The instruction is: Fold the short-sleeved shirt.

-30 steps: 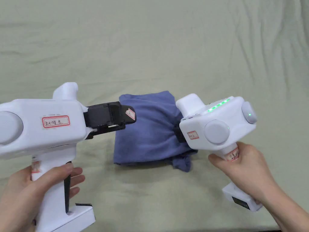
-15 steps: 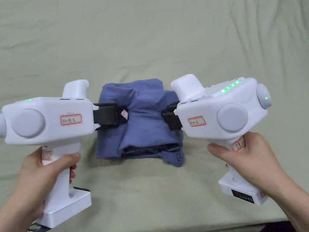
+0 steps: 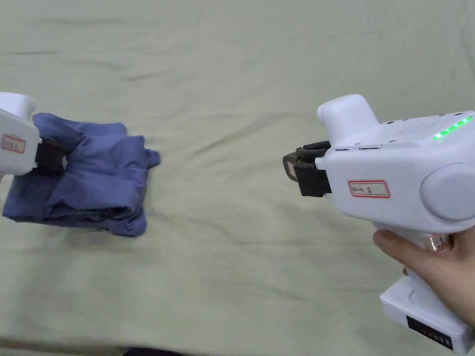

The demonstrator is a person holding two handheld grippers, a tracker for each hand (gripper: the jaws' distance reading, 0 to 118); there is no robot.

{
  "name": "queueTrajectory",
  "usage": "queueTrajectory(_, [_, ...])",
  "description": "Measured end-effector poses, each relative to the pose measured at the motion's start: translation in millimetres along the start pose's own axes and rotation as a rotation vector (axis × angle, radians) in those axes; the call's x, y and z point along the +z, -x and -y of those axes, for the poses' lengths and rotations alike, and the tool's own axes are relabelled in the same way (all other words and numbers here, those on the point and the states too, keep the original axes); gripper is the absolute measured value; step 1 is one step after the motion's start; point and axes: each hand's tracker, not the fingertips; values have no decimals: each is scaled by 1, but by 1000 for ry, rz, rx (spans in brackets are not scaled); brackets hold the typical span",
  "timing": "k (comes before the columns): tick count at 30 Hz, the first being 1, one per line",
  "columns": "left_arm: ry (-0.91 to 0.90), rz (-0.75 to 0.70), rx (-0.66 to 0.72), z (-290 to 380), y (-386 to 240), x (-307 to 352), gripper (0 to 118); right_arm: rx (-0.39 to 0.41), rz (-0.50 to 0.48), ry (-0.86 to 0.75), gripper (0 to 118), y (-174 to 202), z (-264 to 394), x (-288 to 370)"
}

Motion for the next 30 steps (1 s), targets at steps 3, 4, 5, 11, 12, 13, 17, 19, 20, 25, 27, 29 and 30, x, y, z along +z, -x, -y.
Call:
queueTrajectory(3, [35, -117, -45, -1, 18, -21, 33, 25, 8, 4, 2, 12, -3, -1])
queueTrajectory(4, [39, -129, -39, -1, 21, -26, 33, 29, 6, 6, 2, 13, -4, 0])
queueTrajectory(5, [38, -116, -39, 1, 24, -32, 33, 28, 5, 9, 2, 13, -3, 0])
queueTrajectory(11, [-105, -200, 2, 22, 27, -9, 98, 20, 14, 13, 2, 6, 3, 13])
queueTrajectory(12, [-141, -206, 35, 24, 31, 6, 98, 18, 20, 10, 2, 3, 4, 18])
queueTrajectory(13, [-172, -202, 70, 26, 33, 22, 98, 16, 27, 6, 2, -1, 6, 24])
queueTrajectory(17, [-301, -88, 171, 33, 32, 96, 25, -14, 93, -41, 2, -18, 14, 54])
queueTrajectory(19, [-434, -44, 242, 39, 19, 125, 0, -35, 134, -87, 2, -26, 17, 74])
queueTrajectory(20, [-489, -76, 260, 43, 5, 143, 0, -41, 163, -111, 2, -30, 18, 87])
queueTrajectory(25, [-677, 99, 279, 42, -72, 209, 0, -55, 319, -255, 2, -46, 15, 159])
queueTrajectory(27, [-732, 100, 244, 34, -103, 230, 0, -30, 396, -311, 2, -48, 11, 188])
queueTrajectory(29, [-801, 72, 234, 30, -129, 253, 0, -11, 449, -391, 2, -49, 6, 217])
queueTrajectory(30, [-841, 47, 219, 27, -144, 264, 0, -14, 460, -439, 2, -49, 3, 232])
